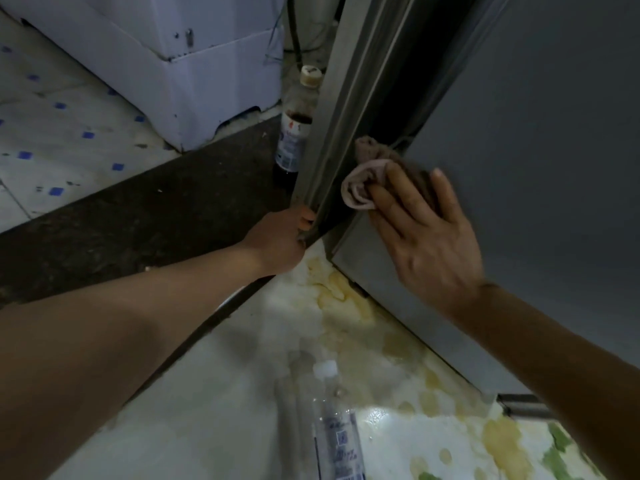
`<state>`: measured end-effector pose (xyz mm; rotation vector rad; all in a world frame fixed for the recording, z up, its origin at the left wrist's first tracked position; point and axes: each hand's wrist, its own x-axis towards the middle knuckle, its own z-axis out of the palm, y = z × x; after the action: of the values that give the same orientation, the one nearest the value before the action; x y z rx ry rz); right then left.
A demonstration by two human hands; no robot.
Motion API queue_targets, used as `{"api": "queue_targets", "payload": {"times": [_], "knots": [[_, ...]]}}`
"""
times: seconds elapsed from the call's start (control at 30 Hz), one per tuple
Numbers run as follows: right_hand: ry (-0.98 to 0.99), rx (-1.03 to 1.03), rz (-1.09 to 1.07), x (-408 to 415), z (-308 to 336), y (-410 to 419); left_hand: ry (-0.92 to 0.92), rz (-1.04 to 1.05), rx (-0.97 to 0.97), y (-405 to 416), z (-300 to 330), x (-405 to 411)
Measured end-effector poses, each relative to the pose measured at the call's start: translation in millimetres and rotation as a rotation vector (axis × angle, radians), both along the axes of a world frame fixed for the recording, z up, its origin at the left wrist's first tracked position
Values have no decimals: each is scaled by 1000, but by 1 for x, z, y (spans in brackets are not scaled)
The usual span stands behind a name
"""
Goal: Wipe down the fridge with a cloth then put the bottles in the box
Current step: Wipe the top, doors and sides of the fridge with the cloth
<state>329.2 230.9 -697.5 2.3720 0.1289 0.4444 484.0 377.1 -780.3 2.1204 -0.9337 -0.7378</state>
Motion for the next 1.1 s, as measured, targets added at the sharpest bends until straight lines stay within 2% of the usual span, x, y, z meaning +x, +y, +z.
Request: {"api": "queue_targets", "payload": {"times": [0.1, 0.3, 0.47, 0.63, 0.77, 0.9, 0.97, 1.07, 1.1], "knots": [[131, -83, -44, 5, -17, 5, -6, -1, 9, 3, -11, -1], [590, -153, -170, 12, -80, 13, -115, -66, 76, 12, -19, 4], [748, -196, -193, 22, -112, 16, -132, 47, 42, 14, -10, 3], [709, -190, -190, -3, -118, 7, -100, -33, 66, 6, -10, -6], [750, -250, -195, -73, -118, -14, -48, -53, 9, -4, -7, -17], [741, -104, -250, -122, -92, -22, -5, -79, 9, -14, -3, -24], [757, -113, -223, -122, -84, -20, 16, -84, 0, -20, 0, -27], [670, -185, -167, -85, -78, -9, 34, -94, -2, -28, 4, -30], [695, -198, -168, -69, -81, -4, 47, -96, -6, -29, 5, -30]]}}
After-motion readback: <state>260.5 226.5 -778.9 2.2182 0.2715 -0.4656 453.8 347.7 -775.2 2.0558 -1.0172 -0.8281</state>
